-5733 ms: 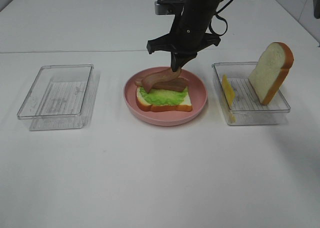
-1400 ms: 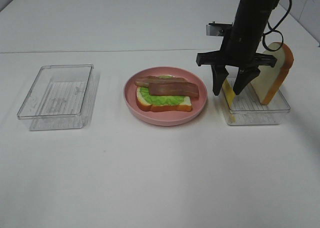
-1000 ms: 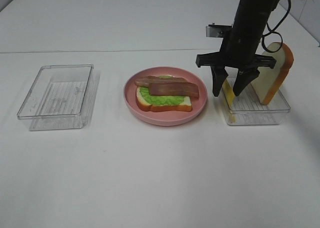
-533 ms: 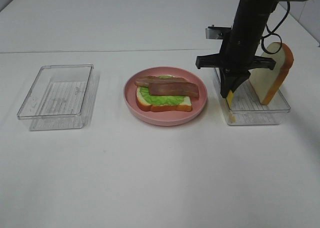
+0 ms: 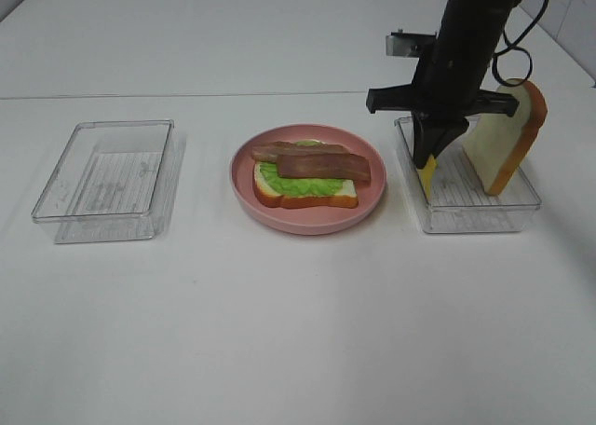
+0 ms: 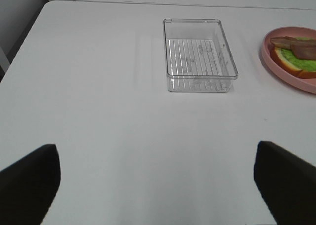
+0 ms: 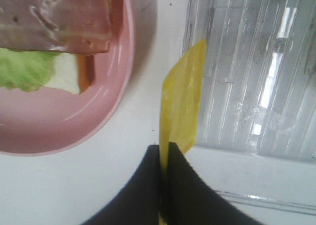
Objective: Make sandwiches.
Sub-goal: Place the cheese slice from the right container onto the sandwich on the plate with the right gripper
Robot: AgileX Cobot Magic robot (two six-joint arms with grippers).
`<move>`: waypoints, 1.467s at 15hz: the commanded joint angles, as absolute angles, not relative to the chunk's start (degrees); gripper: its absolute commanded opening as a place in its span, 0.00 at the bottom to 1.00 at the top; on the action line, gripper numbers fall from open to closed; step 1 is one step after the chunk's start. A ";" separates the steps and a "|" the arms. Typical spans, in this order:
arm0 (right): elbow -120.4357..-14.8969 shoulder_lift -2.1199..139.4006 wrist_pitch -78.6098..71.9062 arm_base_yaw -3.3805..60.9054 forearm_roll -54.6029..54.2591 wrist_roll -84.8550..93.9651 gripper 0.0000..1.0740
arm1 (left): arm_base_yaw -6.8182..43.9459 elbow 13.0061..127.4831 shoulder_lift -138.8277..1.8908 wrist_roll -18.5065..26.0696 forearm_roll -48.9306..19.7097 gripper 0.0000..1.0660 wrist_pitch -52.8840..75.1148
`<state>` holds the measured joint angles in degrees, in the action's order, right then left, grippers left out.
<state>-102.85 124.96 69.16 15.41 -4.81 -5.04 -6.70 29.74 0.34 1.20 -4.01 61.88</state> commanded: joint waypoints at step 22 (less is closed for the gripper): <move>-102.56 131.21 58.16 15.47 -57.30 19.31 0.00 | -6.88 29.62 1.49 0.97 -4.70 0.94 61.31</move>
<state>-102.85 130.75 58.73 15.47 -56.32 18.56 -6.70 29.74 0.34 1.20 -4.07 61.88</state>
